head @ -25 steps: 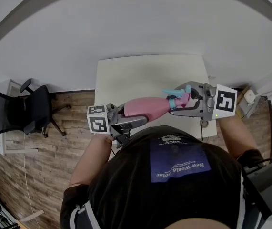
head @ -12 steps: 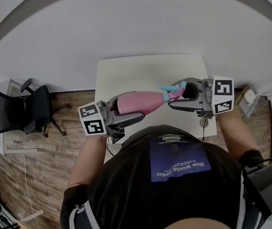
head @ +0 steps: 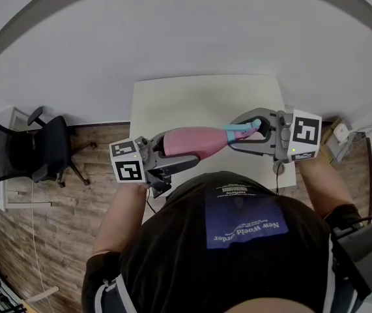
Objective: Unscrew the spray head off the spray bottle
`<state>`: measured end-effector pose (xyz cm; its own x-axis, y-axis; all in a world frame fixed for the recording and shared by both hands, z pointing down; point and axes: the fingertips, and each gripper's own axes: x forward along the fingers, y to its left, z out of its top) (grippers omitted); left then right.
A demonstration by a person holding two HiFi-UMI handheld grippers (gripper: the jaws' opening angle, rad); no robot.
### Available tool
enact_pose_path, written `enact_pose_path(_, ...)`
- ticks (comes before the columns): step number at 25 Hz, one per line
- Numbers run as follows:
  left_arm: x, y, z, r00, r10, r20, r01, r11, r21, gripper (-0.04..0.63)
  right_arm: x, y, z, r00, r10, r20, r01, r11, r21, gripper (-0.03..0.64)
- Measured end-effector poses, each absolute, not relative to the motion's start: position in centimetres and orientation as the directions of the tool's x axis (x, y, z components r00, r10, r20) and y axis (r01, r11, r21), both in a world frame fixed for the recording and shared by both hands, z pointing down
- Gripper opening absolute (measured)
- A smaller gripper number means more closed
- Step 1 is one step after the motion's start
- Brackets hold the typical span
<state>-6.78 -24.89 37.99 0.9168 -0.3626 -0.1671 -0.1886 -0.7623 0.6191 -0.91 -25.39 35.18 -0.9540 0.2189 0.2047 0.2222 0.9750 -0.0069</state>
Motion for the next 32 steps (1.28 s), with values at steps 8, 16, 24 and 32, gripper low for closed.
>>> enact_pose_path(8, -6.9, -24.8, 38.1, 0.914, -0.349, -0.205, -0.132, -0.736, 0.664, 0.468, -0.9, -24.4, 35.4, -0.938, 0.212, 0.274, 0.259, 0.955, 0.146, 0.121)
enact_pose_path(16, -8.2, -24.7, 36.7, 0.899, -0.368, -0.239, -0.204, -0.833, 0.515, 0.468, -0.5, -25.0, 35.2, -0.938, 0.241, 0.248, 0.252, 0.968, 0.016, 0.212)
enact_pose_path(24, -8.7, -24.8, 37.3, 0.888, -0.412, -0.205, -0.296, -0.852, 0.431, 0.468, 4.5, -28.4, 34.0, -0.967, 0.253, -0.009, 0.236, 0.889, -0.392, 0.244)
enact_pose_path(32, -8.6, -24.5, 37.1, 0.886, -0.433, -0.166, -0.385, -0.887, 0.257, 0.468, 4.6, -30.6, 36.1, -0.958, 0.215, -0.188, 0.261, 0.397, -0.88, 0.244)
